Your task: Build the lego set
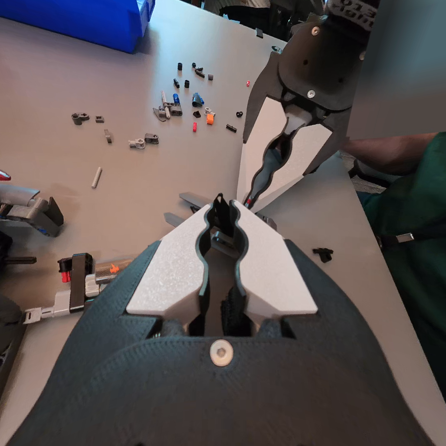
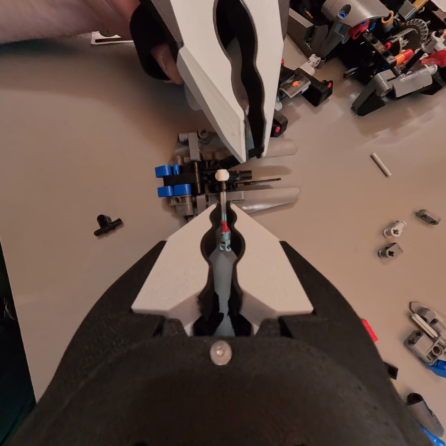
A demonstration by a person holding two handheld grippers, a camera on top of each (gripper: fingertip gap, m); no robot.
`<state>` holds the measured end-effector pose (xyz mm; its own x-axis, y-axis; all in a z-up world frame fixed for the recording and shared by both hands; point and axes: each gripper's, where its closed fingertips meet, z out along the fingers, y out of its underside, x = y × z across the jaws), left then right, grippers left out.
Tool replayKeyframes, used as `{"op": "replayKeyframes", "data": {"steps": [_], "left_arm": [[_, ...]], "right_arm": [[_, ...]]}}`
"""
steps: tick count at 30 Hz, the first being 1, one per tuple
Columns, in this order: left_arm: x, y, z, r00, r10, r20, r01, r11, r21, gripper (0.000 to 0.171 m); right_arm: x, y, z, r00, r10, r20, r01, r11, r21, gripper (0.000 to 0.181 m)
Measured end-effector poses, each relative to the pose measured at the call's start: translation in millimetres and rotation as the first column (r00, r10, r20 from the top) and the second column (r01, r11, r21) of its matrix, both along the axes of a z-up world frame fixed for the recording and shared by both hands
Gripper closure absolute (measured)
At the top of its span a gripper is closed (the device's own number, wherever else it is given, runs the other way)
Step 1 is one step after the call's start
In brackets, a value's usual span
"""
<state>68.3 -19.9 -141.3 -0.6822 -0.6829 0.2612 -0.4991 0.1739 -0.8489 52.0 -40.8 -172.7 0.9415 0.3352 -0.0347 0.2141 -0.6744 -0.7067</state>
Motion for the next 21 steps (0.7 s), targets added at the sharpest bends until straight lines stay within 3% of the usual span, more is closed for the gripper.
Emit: {"op": "replayKeyframes", "data": {"steps": [10, 18, 21], "left_arm": [[12, 5, -10, 0.999, 0.022, 0.027, -0.026, 0.992, 0.123, 0.161], [10, 4, -5, 0.999, 0.008, 0.041, -0.012, 0.996, 0.092, 0.163], [12, 6, -6, 0.999, 0.021, 0.031, -0.024, 0.995, 0.093, 0.164]], "right_arm": [[2, 1, 0, 1.000, 0.007, 0.017, -0.007, 1.000, -0.005, 0.180], [4, 5, 7, 0.999, 0.000, 0.037, -0.001, 1.000, 0.025, 0.179], [8, 8, 12, 0.998, -0.018, 0.057, 0.016, 0.999, 0.041, 0.166]]}}
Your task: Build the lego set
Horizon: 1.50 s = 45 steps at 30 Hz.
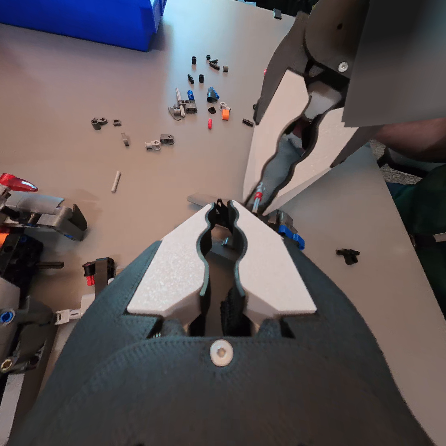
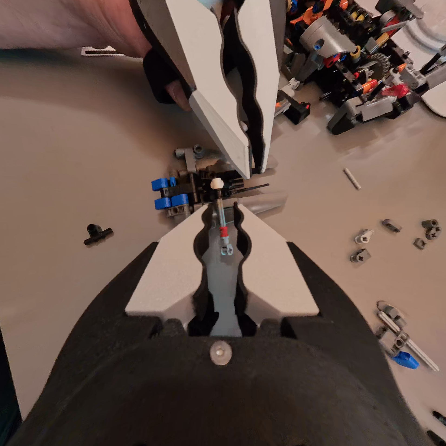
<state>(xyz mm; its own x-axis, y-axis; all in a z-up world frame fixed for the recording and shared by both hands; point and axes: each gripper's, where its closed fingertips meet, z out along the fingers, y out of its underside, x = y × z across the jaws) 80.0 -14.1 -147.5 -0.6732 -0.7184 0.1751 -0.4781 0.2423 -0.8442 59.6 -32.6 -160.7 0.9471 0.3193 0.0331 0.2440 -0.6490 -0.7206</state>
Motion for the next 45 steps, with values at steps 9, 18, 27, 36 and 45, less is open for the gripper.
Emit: {"op": "replayKeyframes", "data": {"steps": [9, 18, 27, 36, 45], "left_arm": [[8, 3, -4, 0.997, 0.074, -0.029, -0.074, 0.997, 0.006, 0.164], [10, 11, -5, 0.993, 0.110, -0.029, -0.110, 0.994, 0.016, 0.165], [16, 24, -12, 0.985, 0.168, -0.046, -0.165, 0.984, 0.063, 0.169], [-5, 17, 15, 0.998, 0.018, 0.066, -0.030, 0.982, 0.189, 0.162], [-27, 0, -10, 0.975, -0.223, 0.011, 0.195, 0.873, 0.447, 0.158]], "right_arm": [[0, 17, 1, 1.000, 0.010, -0.005, -0.010, 1.000, 0.019, 0.169], [-4, 22, -1, 0.999, 0.052, -0.008, -0.052, 0.999, 0.008, 0.176], [-3, 22, -1, 0.998, 0.058, 0.002, -0.058, 0.998, 0.005, 0.176], [-3, 21, -1, 0.998, 0.067, -0.015, -0.067, 0.998, 0.013, 0.176], [-3, 21, -1, 0.997, 0.073, -0.021, -0.073, 0.997, 0.018, 0.176]]}}
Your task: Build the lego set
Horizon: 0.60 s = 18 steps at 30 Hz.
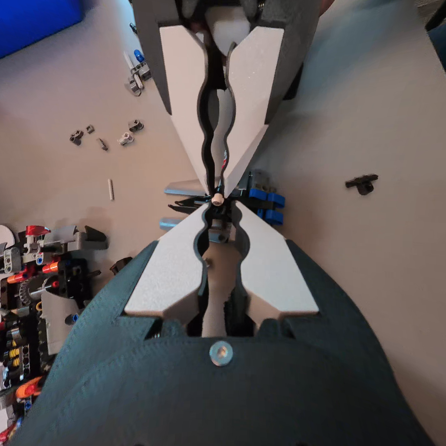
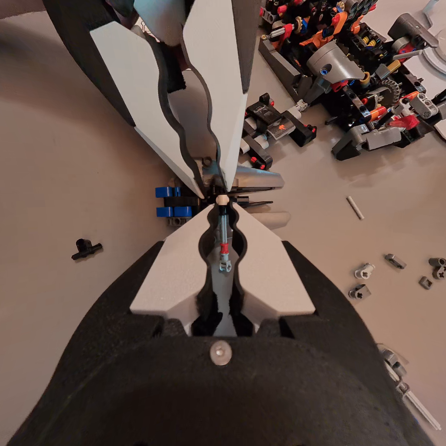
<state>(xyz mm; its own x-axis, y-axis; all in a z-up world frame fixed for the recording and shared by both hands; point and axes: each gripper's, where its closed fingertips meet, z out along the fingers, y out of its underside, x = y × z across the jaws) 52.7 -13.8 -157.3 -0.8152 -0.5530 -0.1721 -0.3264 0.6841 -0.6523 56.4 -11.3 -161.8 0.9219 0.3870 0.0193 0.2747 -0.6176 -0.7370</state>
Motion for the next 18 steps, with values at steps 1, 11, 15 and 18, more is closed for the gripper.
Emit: {"op": "replayKeyframes", "data": {"steps": [1, 11, 15, 18], "left_arm": [[1, 0, -1, 1.000, -0.005, -0.004, 0.005, 1.000, 0.011, 0.159], [0, 1, -4, 0.997, -0.058, -0.041, 0.061, 0.996, 0.072, 0.166], [1, 0, -5, 0.998, -0.048, -0.041, 0.051, 0.996, 0.067, 0.169], [9, 10, -3, 1.000, -0.001, 0.016, -0.001, 0.995, 0.102, 0.171]], "right_arm": [[0, 0, 0, 1.000, -0.001, -0.002, 0.001, 1.000, 0.000, 0.176], [0, 0, 0, 1.000, 0.019, -0.006, -0.019, 1.000, 0.005, 0.176], [1, -1, -1, 1.000, 0.022, -0.004, -0.021, 1.000, 0.003, 0.176], [0, -1, -1, 1.000, 0.023, -0.002, -0.023, 1.000, 0.004, 0.176]]}}
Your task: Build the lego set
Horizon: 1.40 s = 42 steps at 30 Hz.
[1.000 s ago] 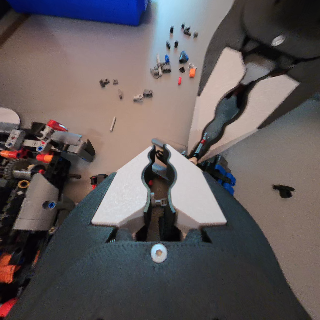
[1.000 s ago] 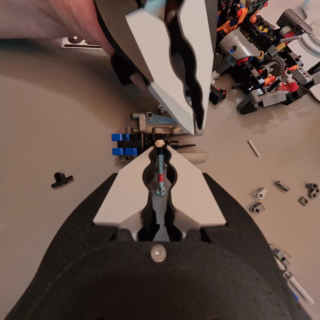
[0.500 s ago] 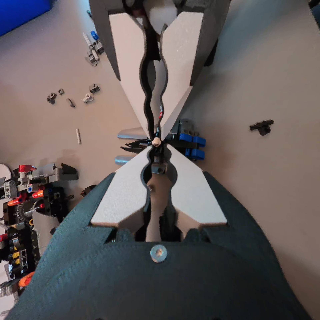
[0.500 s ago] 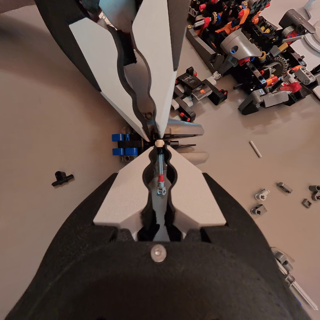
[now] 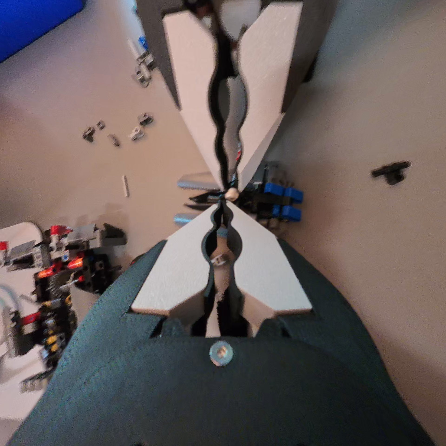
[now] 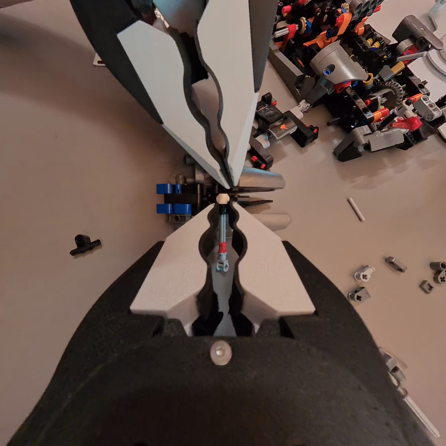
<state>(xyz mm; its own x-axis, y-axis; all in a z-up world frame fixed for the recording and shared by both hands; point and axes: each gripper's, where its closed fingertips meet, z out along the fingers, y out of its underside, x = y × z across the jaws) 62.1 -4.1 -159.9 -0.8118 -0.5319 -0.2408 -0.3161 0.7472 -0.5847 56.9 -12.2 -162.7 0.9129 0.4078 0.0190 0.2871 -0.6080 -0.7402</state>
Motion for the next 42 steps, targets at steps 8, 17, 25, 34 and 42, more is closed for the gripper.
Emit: {"op": "replayKeyframes", "data": {"steps": [8, 17, 25, 34, 42], "left_arm": [[-11, -3, 4, 0.997, -0.035, -0.064, 0.031, 0.998, -0.060, 0.163], [-9, -4, -4, 0.995, -0.065, -0.074, 0.066, 0.998, 0.002, 0.163], [-7, -4, -4, 0.999, -0.032, -0.043, 0.030, 0.997, -0.066, 0.165], [-9, -6, -3, 1.000, -0.006, 0.000, 0.006, 0.996, -0.093, 0.165], [-11, -12, -3, 0.995, 0.095, 0.016, -0.092, 0.990, -0.103, 0.165]], "right_arm": [[0, 0, 0, 1.000, 0.000, -0.014, 0.000, 1.000, 0.010, 0.176], [0, 0, 0, 1.000, 0.003, -0.018, -0.002, 1.000, 0.015, 0.176], [0, 0, 0, 1.000, 0.008, -0.023, -0.007, 1.000, 0.020, 0.176], [1, -1, 1, 0.998, 0.003, -0.063, -0.002, 1.000, 0.008, 0.173], [-9, -3, 6, 0.996, 0.072, 0.044, -0.073, 0.997, 0.009, 0.175]]}}
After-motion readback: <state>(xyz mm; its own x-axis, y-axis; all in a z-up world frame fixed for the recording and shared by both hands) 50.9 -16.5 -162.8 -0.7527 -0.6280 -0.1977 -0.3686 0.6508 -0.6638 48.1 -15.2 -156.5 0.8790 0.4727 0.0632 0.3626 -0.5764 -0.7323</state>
